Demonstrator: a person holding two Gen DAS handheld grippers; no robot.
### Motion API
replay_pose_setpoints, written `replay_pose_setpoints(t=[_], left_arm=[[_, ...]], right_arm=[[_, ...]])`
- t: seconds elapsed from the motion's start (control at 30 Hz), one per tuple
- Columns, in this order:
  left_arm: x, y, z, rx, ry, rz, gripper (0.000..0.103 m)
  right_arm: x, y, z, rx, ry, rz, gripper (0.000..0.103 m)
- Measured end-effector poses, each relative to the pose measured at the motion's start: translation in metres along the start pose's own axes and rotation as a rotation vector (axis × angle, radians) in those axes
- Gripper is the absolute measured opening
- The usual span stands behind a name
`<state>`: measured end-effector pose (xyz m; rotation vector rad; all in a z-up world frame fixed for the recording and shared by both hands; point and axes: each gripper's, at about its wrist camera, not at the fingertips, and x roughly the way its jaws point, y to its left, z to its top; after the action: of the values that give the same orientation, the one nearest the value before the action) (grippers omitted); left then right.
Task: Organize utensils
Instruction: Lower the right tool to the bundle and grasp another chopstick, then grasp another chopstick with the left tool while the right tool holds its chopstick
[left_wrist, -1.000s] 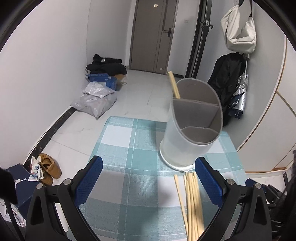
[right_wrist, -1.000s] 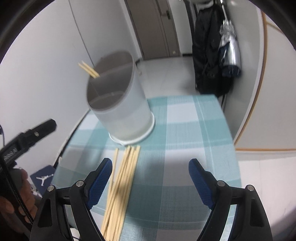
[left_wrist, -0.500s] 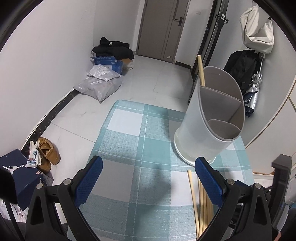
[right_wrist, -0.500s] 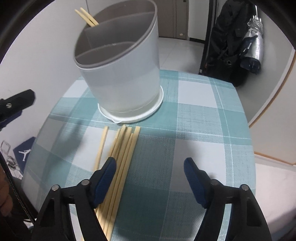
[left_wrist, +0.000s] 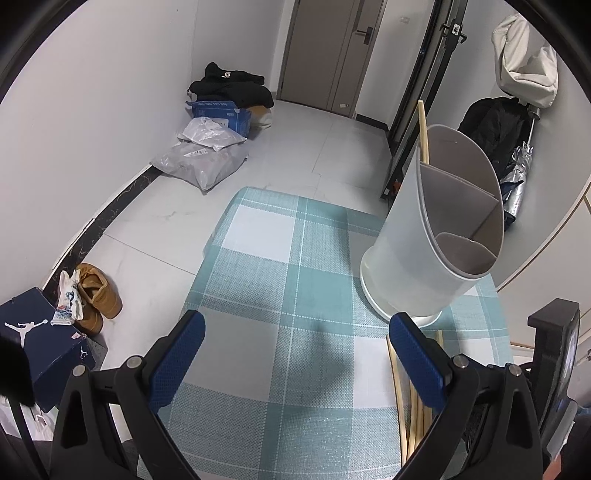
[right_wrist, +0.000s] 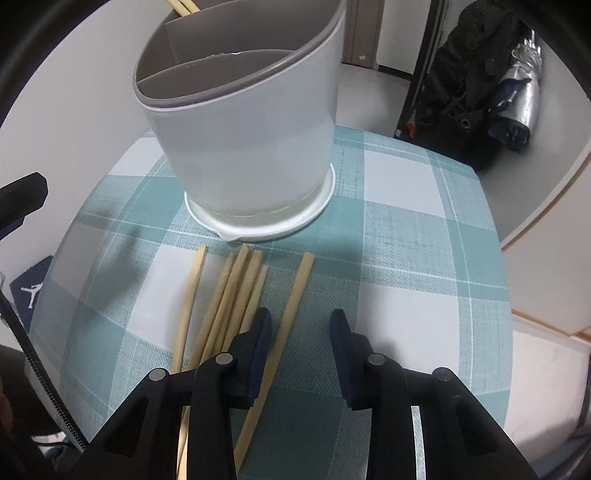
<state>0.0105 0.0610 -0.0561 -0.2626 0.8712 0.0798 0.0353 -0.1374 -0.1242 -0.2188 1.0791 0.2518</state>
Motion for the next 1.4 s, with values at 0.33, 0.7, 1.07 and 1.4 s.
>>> replay_pose_setpoints(t=[0.33,0.7,1.07,1.4], left_arm=[[-0.001,0.001,0.002,-0.024,0.008,-0.01,0.098],[0.001,0.016,0.007,-0.126,0.03,-0.029,0.098],[0.021,0.006,-0.008,-0.07,0.152,-0.035,0.098],[0.043,-0.041,-0.022,0.11,0.26,-0.067,0.098]], right_arm=[[0.006,-0.006,0.01,0.006,0.006,0.052,0.006],[0.001,-0.007,0.002,-0.066,0.051,0.062,0.006],[0.014,-0.002,0.023,-0.07,0.046,0.079,0.014],[0.002,-0.087,0.023,0.367,-0.035,0.385,0.006]])
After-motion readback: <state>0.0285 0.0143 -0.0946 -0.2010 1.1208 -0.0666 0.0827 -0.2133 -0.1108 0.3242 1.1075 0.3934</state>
